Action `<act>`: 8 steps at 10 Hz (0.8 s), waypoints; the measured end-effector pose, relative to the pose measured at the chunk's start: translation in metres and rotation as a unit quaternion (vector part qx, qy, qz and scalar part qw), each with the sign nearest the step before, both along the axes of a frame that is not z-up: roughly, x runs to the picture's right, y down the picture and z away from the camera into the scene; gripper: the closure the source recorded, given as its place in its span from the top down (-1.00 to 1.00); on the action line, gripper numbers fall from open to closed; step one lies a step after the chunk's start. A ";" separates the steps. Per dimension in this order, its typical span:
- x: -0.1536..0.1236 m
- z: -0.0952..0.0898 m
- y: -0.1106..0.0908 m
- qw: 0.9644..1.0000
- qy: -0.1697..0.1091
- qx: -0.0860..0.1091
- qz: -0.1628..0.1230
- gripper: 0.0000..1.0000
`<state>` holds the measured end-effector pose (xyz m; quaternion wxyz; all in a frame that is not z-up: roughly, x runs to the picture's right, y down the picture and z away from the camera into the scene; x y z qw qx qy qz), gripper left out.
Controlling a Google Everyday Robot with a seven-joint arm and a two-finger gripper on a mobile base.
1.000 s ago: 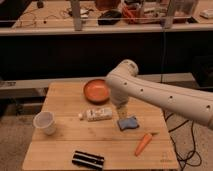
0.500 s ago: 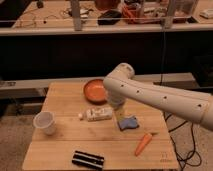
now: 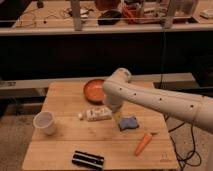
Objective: Place the bottle in the ceramic bowl
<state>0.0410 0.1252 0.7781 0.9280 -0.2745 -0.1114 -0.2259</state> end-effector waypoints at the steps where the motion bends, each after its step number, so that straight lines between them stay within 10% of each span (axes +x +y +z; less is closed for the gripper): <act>1: 0.001 0.006 0.000 1.000 -0.002 -0.002 0.004 0.60; 8: -0.007 0.047 0.022 1.000 -0.025 -0.018 0.005 0.60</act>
